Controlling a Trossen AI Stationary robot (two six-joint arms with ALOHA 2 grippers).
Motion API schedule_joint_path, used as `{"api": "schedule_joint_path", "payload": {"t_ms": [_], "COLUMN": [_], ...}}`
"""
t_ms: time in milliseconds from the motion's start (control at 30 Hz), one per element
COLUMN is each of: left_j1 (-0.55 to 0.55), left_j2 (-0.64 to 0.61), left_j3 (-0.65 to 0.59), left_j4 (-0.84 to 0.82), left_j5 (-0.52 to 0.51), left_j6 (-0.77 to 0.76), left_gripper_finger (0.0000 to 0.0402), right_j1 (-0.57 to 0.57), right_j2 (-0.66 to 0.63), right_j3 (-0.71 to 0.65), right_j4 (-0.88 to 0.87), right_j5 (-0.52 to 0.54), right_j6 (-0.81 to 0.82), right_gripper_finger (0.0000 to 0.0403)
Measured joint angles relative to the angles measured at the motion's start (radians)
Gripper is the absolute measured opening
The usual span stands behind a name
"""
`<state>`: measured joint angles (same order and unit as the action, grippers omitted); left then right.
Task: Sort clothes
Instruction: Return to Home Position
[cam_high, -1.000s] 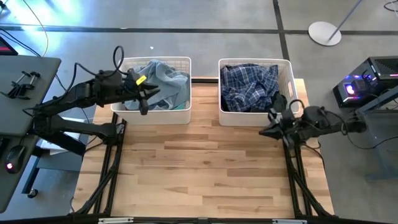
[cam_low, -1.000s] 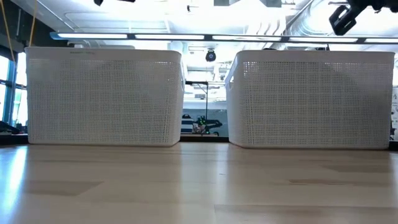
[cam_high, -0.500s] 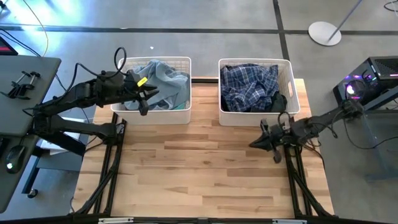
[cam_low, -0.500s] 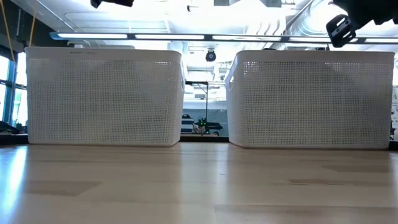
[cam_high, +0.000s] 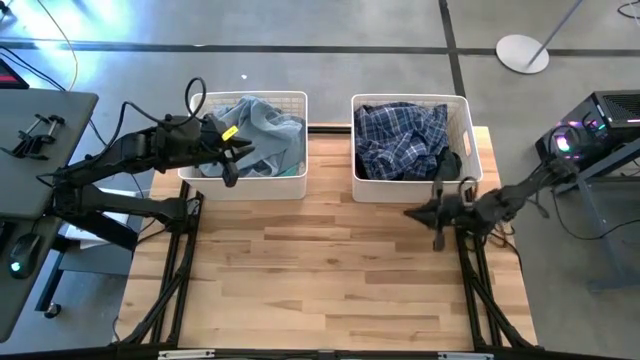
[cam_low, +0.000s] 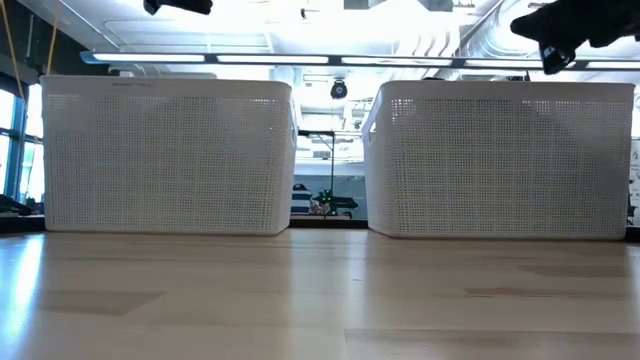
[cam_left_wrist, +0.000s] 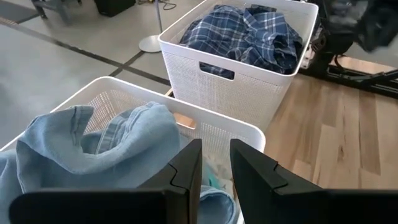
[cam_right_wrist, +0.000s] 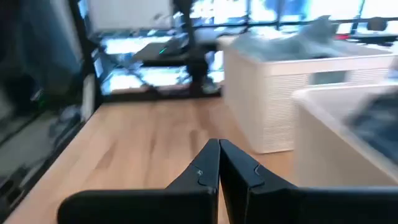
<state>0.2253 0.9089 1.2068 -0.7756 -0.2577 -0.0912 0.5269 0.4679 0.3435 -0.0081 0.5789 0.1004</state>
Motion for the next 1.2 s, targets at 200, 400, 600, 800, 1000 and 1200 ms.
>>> {"api": "schedule_joint_path", "payload": {"t_ms": [200, 400, 600, 800, 1000, 1200], "left_j1": [0.000, 0.000, 0.000, 0.000, 0.000, 0.011], "left_j2": [0.000, 0.000, 0.000, 0.000, 0.000, 0.000], "left_j3": [0.000, 0.000, 0.000, 0.000, 0.000, 0.000], "left_j4": [-0.014, -0.014, -0.015, -0.022, -0.021, -0.011], "left_j5": [-0.004, -0.040, -0.041, -0.041, -0.042, -0.042], "left_j6": [0.015, 0.017, 0.025, 0.025, 0.042, 0.025], "left_gripper_finger": [0.0074, 0.0074, 0.0074, 0.0074, 0.0074, 0.0074], "right_j1": [-0.047, -0.048, -0.048, -0.049, -0.078, -0.242], "right_j2": [-0.251, -0.371, -0.466, -0.468, -0.464, -0.466], "right_j3": [0.001, 0.001, -0.093, -0.273, -0.334, -0.333], "right_j4": [-0.324, -0.368, -0.267, -0.048, 0.148, 0.199], "right_j5": [0.016, -0.005, -0.037, -0.136, -0.208, -0.298], "right_j6": [0.167, 0.163, 0.106, 0.139, 0.031, -0.064], "right_gripper_finger": [0.0000, 0.0000, 0.0000, 0.0000, 0.0000, 0.0000]}}
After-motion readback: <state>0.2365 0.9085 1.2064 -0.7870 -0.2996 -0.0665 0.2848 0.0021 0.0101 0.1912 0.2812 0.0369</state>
